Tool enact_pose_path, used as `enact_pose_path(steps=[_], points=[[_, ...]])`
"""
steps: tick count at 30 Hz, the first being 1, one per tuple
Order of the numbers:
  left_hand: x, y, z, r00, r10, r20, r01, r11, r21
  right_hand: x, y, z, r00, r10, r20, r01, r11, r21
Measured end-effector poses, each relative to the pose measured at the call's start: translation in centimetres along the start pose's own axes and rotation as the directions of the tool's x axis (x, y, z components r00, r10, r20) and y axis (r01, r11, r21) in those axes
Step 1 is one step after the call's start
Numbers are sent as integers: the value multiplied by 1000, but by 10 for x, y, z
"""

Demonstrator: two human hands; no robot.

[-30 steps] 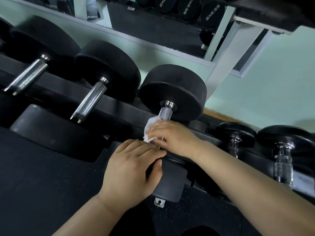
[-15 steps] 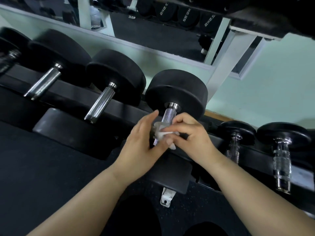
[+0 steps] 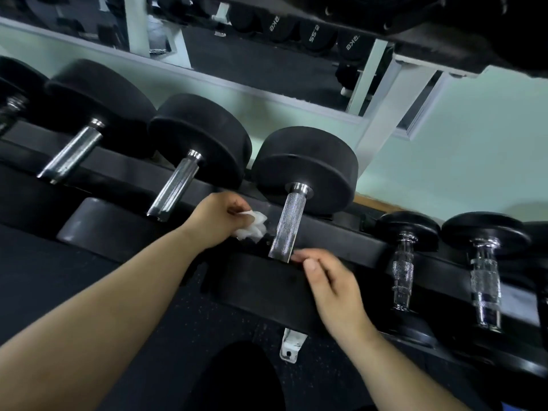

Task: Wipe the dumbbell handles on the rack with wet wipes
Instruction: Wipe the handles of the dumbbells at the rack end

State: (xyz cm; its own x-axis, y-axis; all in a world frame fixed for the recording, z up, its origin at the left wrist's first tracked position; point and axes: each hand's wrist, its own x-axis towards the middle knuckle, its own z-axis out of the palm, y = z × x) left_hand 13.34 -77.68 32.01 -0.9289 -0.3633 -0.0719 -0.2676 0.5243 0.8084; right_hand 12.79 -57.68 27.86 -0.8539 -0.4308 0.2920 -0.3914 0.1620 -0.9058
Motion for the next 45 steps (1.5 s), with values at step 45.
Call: enact_pose_path(steps=[45], points=[[69,5,50,918,-86,388,326,720,-612,-9,18,12,958,-176,-226,128,969,-210]])
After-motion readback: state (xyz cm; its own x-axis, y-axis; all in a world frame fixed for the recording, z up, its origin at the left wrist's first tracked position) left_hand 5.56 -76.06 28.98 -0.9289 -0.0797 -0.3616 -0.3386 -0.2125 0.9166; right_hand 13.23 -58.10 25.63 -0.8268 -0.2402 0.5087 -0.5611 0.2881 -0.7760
